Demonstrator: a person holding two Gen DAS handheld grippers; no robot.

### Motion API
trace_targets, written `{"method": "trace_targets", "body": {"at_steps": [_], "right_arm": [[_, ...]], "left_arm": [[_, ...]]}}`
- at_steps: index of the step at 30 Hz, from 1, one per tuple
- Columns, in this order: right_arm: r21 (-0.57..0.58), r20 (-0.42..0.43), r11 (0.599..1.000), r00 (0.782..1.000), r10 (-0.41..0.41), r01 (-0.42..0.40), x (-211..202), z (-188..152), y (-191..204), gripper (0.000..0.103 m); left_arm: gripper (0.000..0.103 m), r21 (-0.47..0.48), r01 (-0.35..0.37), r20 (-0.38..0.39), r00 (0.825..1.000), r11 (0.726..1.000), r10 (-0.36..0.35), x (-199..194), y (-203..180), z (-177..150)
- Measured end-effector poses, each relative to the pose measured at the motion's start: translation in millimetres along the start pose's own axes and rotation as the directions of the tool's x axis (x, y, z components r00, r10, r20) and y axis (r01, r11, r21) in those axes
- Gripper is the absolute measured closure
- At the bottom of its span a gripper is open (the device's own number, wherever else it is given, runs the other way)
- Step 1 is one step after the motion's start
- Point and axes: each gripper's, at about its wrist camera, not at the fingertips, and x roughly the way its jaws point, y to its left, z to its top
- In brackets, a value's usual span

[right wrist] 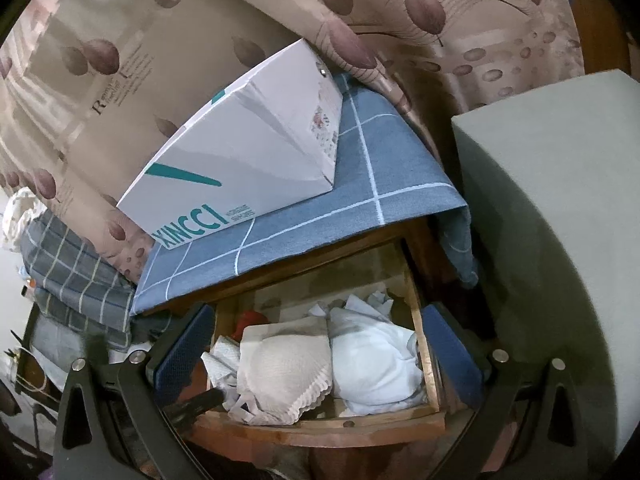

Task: Take underwear out of drawer
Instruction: 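Lower the left gripper into the drawer onto the cream bra, then close the left gripper on the cream bra and lift it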

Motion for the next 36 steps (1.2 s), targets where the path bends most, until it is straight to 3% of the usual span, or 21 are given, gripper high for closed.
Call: {"method": "trace_targets", "body": {"at_steps": [3,9,14,16,18,21,23,26,28,31,36], "right_arm": [[0.021,-0.007,1.0,1.0,0.002,-0.002,2,0,-6,0.0],[0.016,-0.027,1.0,1.0,0.01,-0.009,7,-1,-5,0.0],[-0.012,-0.047,1.0,0.999,0.006,-0.007,13,-3,-1,0.0],[-0.005,-0.048,1.0,0.999,0.006,-0.007,12,-3,-3,0.0],[0.005,-0.044,1.0,0.999,0.005,-0.005,12,-3,-5,0.0],[0.012,-0.044,1.0,0.999,0.005,-0.005,12,-3,-6,0.0],[0.011,-0.048,1.0,0.999,0.007,-0.006,13,-3,-5,0.0],[0.007,-0.05,1.0,0.999,0.004,-0.004,13,-3,-3,0.0],[0.009,-0.05,1.0,0.999,0.002,-0.002,13,-3,-3,0.0],[0.02,-0.051,1.0,0.999,-0.001,0.002,13,-3,-5,0.0],[0.046,-0.048,0.999,0.999,-0.003,0.006,13,-4,-10,0.0]], "left_arm": [[0.01,-0.043,-0.008,-0.054,0.999,0.999,0.006,20,14,2],[0.01,-0.094,0.054,-0.097,0.993,0.994,-0.063,40,34,2],[0.01,-0.059,0.126,-0.186,0.973,0.99,-0.135,54,25,14],[0.01,-0.019,0.116,-0.222,0.968,0.993,-0.117,61,18,15],[0.01,0.026,0.101,-0.219,0.971,0.995,-0.093,62,13,14],[0.013,0.003,0.157,-0.21,0.966,0.988,-0.153,62,15,10],[0.024,0.026,0.161,-0.187,0.97,0.987,-0.154,60,14,9],[0.042,0.014,0.166,-0.211,0.964,0.986,-0.159,63,13,5],[0.061,-0.023,0.193,-0.197,0.961,0.981,-0.193,64,14,1],[0.073,-0.029,0.184,-0.166,0.968,0.982,-0.187,64,13,0],[0.077,0.064,0.134,-0.057,0.99,0.989,-0.13,39,-4,-15]]}}
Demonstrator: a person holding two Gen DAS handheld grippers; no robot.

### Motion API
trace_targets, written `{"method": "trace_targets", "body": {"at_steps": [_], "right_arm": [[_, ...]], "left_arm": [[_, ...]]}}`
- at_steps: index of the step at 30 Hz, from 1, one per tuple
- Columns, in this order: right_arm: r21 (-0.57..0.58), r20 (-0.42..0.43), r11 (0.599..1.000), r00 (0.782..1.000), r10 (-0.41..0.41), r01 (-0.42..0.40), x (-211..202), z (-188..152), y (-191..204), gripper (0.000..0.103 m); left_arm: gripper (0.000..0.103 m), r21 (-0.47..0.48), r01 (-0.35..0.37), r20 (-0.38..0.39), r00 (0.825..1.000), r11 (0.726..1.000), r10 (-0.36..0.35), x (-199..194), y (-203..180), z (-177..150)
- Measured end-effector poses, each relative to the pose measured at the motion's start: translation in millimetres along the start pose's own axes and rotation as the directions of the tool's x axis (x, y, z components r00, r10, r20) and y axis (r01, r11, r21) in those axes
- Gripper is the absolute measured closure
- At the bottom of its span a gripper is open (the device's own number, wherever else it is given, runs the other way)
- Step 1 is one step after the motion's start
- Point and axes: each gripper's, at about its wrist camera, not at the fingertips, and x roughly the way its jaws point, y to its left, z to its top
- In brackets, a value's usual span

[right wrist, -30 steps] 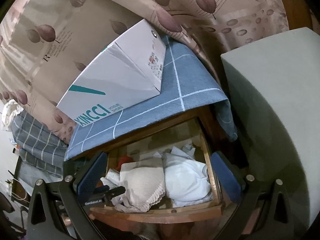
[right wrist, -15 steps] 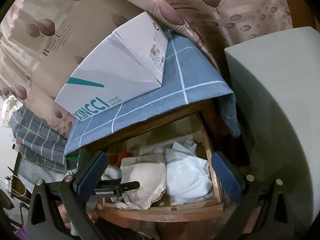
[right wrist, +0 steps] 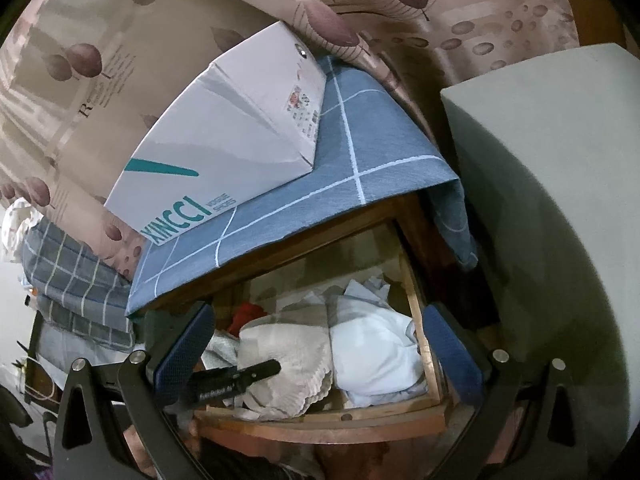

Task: Take underwear out of drawer
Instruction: 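Close the left gripper on the cream bra and lift it, then carry the cream bra with the left gripper into the white box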

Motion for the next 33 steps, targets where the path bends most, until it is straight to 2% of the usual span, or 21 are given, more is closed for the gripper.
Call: {"method": "trace_targets", "body": {"at_steps": [3,7,10,20,23,27,31,33], "right_arm": [[0.004,0.004,1.0,1.0,-0.007,0.007,-1,0,-1,0.0],[0.015,0.006,1.0,1.0,-0.021,0.021,0,1,-4,0.0],[0.025,-0.001,0.999,1.0,-0.027,0.027,1,2,-7,0.0],[-0.018,-0.068,0.998,0.995,-0.066,0.065,14,-4,-2,0.0],[-0.026,-0.091,0.997,0.993,-0.07,0.068,18,-5,-2,0.0],[-0.057,-0.121,0.995,0.989,-0.088,0.082,25,-8,1,0.0],[-0.096,-0.135,0.991,0.985,-0.103,0.091,29,-11,6,0.0],[-0.109,-0.146,0.99,0.984,-0.102,0.087,32,-12,8,0.0]], "left_arm": [[0.077,0.013,0.011,0.1,0.995,1.0,-0.012,-31,-8,-8],[0.077,0.042,0.041,0.182,0.982,0.998,-0.048,-59,-24,0],[0.077,0.034,0.076,0.215,0.973,0.997,-0.081,-83,-22,-4],[0.077,0.042,0.12,0.289,0.949,0.992,-0.128,-147,-33,-14],[0.077,0.046,0.128,0.326,0.935,0.991,-0.137,-176,-37,-15],[0.077,0.081,0.134,0.395,0.906,0.988,-0.155,-225,-46,-8],[0.077,0.085,0.142,0.456,0.875,0.986,-0.165,-266,-60,8],[0.077,0.102,0.15,0.468,0.865,0.983,-0.18,-281,-63,21]]}}
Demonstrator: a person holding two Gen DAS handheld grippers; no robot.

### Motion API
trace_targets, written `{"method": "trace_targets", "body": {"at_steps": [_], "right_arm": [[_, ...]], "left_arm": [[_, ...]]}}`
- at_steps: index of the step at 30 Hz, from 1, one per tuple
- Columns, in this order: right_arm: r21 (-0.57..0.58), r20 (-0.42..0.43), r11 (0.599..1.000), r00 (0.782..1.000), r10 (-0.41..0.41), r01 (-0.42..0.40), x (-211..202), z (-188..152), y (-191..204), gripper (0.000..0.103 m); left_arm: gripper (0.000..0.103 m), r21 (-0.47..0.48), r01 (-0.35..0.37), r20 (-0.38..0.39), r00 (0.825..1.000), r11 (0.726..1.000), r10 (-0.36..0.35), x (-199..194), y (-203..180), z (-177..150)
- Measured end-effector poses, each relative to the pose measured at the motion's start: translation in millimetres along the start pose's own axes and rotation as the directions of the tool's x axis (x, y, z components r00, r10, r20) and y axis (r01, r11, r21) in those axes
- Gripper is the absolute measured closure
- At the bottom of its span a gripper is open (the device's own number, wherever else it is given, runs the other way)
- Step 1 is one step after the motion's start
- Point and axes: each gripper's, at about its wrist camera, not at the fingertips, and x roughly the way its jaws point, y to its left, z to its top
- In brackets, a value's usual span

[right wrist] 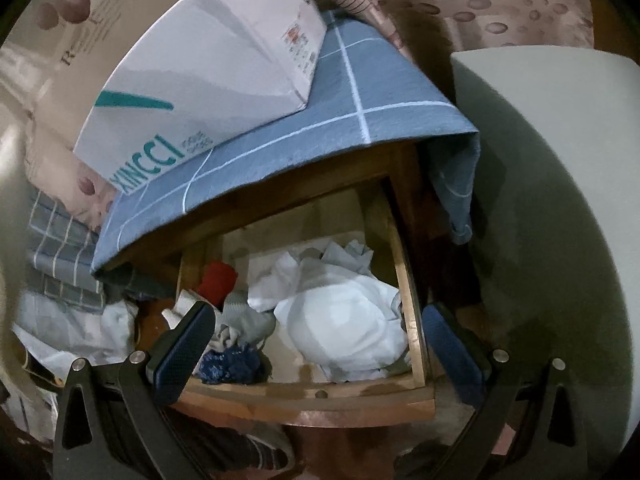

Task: Take underwear out of drawer
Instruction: 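Carry the cream bra with the left gripper into the white box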

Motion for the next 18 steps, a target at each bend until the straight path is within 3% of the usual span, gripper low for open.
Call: {"method": "trace_targets", "body": {"at_steps": [8,18], "right_arm": [[-0.017,-0.032,1.0,0.999,0.004,-0.004,7,-3,2,0.0],[-0.043,-0.052,0.999,0.999,0.007,-0.009,10,-3,8,0.0]], "left_arm": [[0.077,0.044,-0.021,0.066,0.998,0.999,0.019,-2,-19,75],[0.076,0.048,-0.085,0.067,0.994,0.995,0.082,63,-9,151]]}}
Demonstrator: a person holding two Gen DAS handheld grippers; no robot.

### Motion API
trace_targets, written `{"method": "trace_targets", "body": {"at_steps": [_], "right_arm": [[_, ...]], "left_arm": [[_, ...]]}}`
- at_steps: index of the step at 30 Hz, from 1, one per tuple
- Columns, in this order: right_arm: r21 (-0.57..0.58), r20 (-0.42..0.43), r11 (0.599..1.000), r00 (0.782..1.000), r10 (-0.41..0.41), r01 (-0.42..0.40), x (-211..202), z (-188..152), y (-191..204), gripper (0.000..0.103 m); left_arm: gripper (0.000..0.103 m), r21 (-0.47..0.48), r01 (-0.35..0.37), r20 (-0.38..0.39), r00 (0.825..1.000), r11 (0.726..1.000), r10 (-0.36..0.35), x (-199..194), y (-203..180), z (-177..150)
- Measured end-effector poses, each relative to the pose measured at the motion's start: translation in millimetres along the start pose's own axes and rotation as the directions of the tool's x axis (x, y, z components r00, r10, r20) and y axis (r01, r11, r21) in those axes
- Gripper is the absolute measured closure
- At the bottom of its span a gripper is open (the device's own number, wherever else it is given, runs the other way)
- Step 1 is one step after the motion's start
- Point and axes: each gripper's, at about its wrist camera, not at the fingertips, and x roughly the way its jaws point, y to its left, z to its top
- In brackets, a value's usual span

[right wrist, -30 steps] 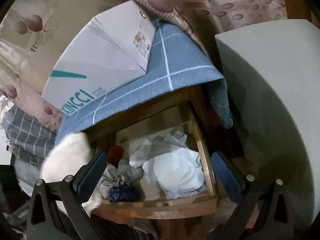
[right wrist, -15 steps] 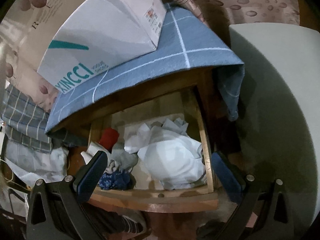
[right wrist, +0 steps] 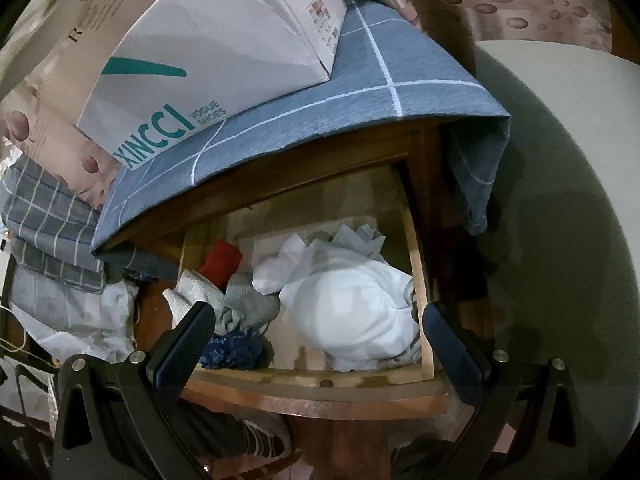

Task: Take underwear out of drawer
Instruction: 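Carry the cream bra with the left gripper into the white box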

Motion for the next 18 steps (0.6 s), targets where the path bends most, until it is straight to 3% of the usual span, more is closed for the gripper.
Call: {"method": "trace_targets", "body": {"at_steps": [6,15,18], "right_arm": [[-0.014,-0.016,1.0,1.0,0.002,-0.003,3,-1,2,0.0],[-0.02,-0.038,1.0,0.999,-0.001,0.0,8,-2,5,0.0],[-0.032,-0.051,0.999,0.999,-0.01,0.008,12,-3,6,0.0]], "left_arm": [[0.076,0.037,-0.053,-0.002,0.999,0.998,0.053,43,3,31],[0.076,0.056,-0.003,-0.022,1.0,0.998,0.004,74,7,39],[0.076,0.08,0.011,-0.062,0.998,0.997,-0.006,89,4,38]]}}
